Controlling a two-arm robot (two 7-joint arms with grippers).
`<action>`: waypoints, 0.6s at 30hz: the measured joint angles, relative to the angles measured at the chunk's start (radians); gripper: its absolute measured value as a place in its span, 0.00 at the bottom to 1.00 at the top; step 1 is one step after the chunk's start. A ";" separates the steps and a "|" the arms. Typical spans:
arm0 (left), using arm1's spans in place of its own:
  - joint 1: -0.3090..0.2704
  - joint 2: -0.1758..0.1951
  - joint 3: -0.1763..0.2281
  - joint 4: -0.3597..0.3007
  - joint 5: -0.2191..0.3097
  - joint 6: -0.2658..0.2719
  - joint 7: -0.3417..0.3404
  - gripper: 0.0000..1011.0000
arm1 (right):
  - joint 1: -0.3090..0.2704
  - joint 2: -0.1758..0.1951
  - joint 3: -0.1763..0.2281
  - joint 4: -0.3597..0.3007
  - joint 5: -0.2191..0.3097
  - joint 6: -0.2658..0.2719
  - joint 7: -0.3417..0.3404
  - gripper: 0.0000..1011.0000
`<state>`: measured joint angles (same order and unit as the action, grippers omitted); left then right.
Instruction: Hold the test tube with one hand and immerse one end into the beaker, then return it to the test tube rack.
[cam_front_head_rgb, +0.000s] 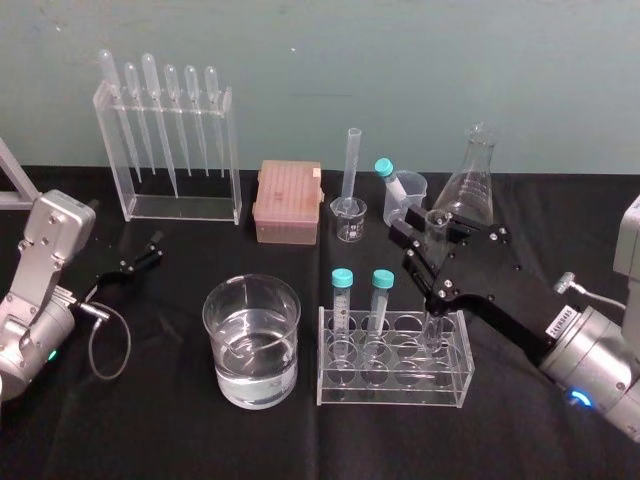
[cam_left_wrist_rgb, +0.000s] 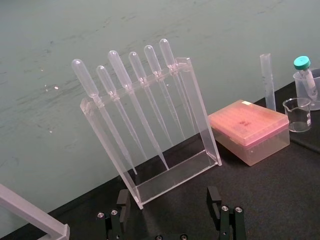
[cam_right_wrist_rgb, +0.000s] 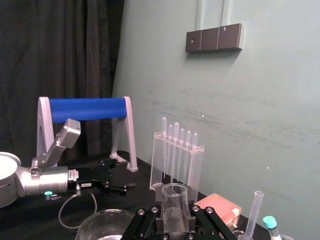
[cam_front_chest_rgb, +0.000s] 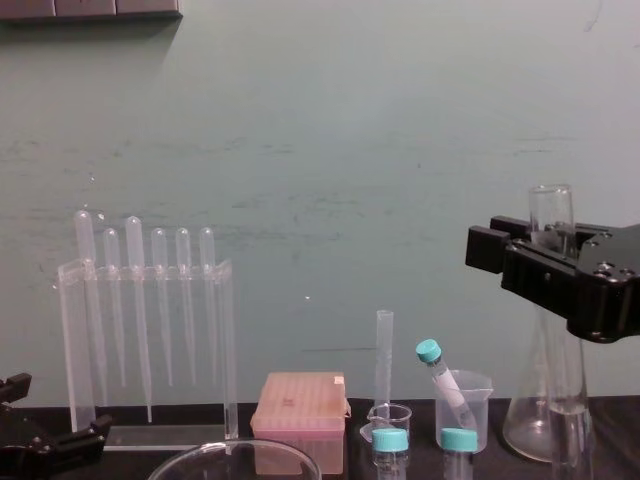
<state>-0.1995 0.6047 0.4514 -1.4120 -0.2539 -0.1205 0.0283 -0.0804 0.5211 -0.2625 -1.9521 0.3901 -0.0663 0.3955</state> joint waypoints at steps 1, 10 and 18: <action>0.000 0.000 0.000 0.000 0.000 0.000 0.000 0.99 | 0.003 -0.001 0.001 0.005 0.002 -0.001 0.003 0.21; 0.000 0.000 0.000 0.000 0.000 0.000 0.000 0.99 | 0.036 -0.002 0.006 0.056 0.025 -0.009 0.036 0.21; 0.000 0.000 0.000 0.000 0.000 0.000 0.000 0.99 | 0.080 -0.011 -0.018 0.109 0.043 -0.010 0.064 0.21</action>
<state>-0.1995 0.6047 0.4514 -1.4119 -0.2539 -0.1205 0.0283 -0.0005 0.5103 -0.2805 -1.8429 0.4333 -0.0763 0.4597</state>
